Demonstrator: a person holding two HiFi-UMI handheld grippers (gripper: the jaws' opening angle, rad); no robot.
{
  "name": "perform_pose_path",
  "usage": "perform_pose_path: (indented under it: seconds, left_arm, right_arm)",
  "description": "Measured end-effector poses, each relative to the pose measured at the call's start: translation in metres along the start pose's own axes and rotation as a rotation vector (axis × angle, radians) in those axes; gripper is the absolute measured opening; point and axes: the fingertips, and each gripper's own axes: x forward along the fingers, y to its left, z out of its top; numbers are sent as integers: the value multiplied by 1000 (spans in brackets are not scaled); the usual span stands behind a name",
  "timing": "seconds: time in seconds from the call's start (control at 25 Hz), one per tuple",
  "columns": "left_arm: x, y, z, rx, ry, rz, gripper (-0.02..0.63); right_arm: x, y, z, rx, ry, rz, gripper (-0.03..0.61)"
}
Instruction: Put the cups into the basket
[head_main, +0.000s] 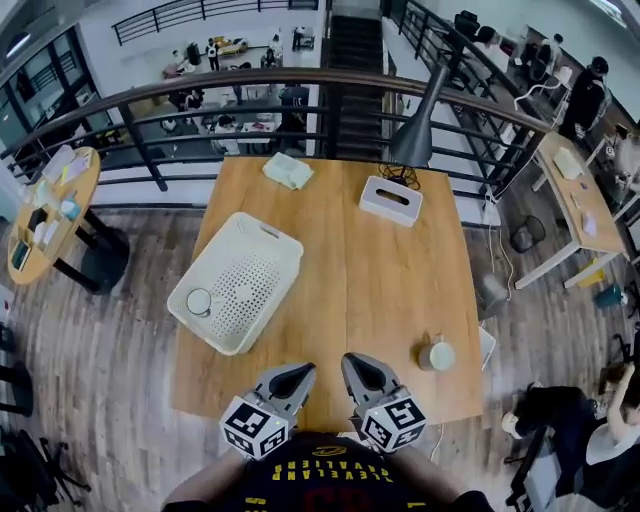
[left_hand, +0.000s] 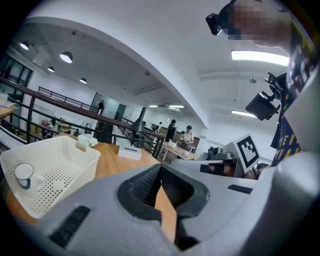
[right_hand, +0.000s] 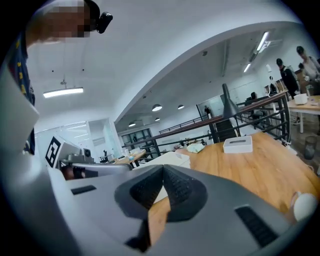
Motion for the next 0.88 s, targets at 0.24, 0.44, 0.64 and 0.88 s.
perform_pose_path:
  seconds: [0.24, 0.44, 0.64, 0.88]
  left_arm:
    - [27, -55, -8, 64, -7, -91, 11]
    - [43, -77, -16, 29, -18, -114, 13]
    - [44, -83, -25, 35, 4, -113, 70]
    - [51, -85, -30, 77, 62, -153, 132]
  right_arm:
    - [-47, -18, -5, -57, -25, -41, 14]
    - [-73, -31, -13, -49, -33, -53, 12]
    - [-85, -39, -24, -36, -37, -90, 14]
    - [-98, -53, -23, -20, -60, -203, 13]
